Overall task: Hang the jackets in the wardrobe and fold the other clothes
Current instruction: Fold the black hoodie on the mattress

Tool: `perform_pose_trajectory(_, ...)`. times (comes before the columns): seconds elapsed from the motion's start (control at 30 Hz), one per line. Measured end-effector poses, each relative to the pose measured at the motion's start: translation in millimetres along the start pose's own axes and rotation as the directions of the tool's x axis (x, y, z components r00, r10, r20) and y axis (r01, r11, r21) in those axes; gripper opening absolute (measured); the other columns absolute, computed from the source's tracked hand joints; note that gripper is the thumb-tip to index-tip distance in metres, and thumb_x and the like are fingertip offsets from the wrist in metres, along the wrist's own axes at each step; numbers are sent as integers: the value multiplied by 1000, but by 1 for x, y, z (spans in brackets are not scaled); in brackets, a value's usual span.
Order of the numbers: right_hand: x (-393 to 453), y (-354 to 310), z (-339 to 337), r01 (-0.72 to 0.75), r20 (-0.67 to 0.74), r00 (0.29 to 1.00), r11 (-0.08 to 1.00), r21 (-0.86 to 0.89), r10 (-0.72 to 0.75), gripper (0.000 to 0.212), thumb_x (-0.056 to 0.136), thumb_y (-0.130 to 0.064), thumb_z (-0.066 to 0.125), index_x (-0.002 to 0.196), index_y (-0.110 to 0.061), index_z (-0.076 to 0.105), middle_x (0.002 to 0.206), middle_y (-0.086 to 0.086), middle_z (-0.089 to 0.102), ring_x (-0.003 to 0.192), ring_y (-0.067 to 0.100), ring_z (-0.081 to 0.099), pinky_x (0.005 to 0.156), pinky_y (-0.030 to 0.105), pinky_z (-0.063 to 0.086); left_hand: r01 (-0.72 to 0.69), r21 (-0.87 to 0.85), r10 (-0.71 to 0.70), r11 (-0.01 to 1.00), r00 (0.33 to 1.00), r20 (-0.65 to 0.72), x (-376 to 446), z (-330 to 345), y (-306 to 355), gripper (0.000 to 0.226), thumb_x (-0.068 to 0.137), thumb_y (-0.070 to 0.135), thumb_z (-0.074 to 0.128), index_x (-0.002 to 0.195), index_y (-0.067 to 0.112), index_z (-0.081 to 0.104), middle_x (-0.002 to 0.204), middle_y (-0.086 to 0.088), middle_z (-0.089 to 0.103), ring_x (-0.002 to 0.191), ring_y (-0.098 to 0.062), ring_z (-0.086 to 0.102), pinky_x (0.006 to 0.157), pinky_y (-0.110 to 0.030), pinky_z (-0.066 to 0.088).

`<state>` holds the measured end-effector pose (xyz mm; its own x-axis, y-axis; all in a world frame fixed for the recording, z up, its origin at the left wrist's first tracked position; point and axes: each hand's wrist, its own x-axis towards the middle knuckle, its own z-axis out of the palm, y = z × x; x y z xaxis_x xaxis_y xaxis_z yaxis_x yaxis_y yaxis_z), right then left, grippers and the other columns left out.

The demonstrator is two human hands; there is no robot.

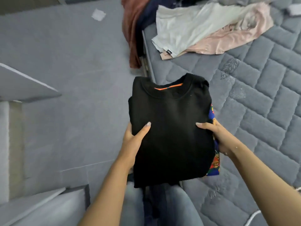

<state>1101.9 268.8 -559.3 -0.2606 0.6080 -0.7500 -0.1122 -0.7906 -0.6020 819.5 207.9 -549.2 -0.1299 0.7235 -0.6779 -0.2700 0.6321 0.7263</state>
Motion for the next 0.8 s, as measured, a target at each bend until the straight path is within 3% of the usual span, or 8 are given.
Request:
perform_pose_trajectory(0.23,-21,-123,230,227,255,948,965,-130,-189,66,72,-19,82,131,-22,54,121,9,68,108,32,67,81,39,58,-219,-32,207,975,954,-218,-77,-147,174,58,62,58,81,116,42,64,111,16,71,102,-10,69,89,-35,57)
perform_pose_trajectory(0.37,-52,-184,370,361,391,883,909,-208,-261,59,76,-14,78,130,-17,53,116,8,71,102,29,70,75,34,59,-329,-114,273,937,898,-344,-143,-230,249,57,68,49,81,120,33,64,112,7,73,104,-18,70,95,-44,54)
perform_pose_trajectory(0.53,-88,-235,523,441,574,794,838,-320,-198,59,77,-22,79,130,-20,53,115,7,71,103,29,70,90,44,55,-434,-206,288,877,818,-497,-218,-323,319,67,64,45,84,124,26,63,115,-1,72,104,-24,70,96,-46,52)
perform_pose_trajectory(0.7,-102,-281,654,514,743,663,775,-368,-86,58,72,-31,83,124,-31,57,111,1,73,97,25,72,69,31,59,-515,-249,240,820,705,-667,-267,-395,377,62,72,40,82,128,27,60,112,-3,73,100,-25,71,88,-44,57)
perform_pose_trajectory(0.8,-101,-307,731,563,841,541,754,-339,-26,52,76,-27,80,124,-33,58,112,1,73,99,25,71,70,33,59,-602,-241,247,762,613,-750,-294,-424,410,54,75,37,80,124,26,63,104,-3,75,92,-23,74,68,-35,61)
